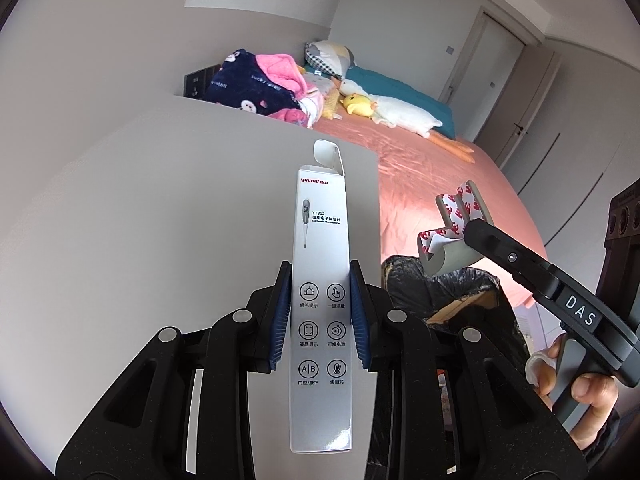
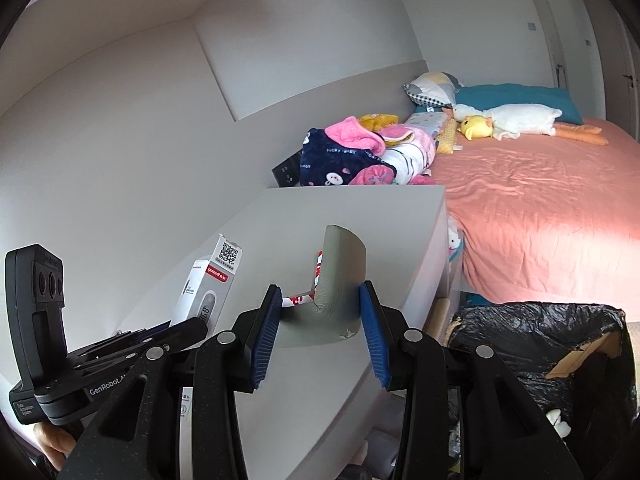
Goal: Collect trash
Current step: 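Carry the white box and grey-green cup over the black trash bag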
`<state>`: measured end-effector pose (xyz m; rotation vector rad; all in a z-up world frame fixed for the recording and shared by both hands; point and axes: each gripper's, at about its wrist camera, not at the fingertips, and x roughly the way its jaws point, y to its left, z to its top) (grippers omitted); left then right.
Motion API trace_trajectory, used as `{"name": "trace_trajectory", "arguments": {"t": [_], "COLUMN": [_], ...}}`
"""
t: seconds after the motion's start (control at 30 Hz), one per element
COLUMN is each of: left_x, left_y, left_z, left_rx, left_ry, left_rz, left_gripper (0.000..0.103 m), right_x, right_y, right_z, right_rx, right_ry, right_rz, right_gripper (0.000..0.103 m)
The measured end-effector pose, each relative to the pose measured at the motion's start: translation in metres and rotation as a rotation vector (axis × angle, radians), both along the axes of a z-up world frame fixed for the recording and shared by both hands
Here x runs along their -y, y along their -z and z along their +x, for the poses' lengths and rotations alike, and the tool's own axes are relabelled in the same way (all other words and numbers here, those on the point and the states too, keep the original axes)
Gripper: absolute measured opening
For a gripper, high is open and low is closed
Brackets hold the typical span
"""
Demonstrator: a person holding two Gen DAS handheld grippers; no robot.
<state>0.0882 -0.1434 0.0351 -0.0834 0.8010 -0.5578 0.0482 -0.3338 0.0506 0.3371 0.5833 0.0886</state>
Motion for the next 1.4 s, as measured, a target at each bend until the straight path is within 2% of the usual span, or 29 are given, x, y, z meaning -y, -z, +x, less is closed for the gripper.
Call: {"name": "trace_trajectory", "arguments": {"t": [0.87,1.4], "left_x": [0.119,0.193], "left_y": [-0.006,0.007], "left_z": [-0.04,-0.061], "left_rx": [0.003,-0.047], "left_ry": [0.227,0.409], "left_rz": [0.018,0.019], "left_gripper": [0.028,0.028], "right_x": [0.111,0.176], "right_y": [-0.002,-0.001], "right_z": [-0.075,-0.118], "right_rx": [0.029,0.037], "right_ry": [0.201,0.344], "right_rz": [0.038,0.047], "right_gripper": [0.042,0.042]}}
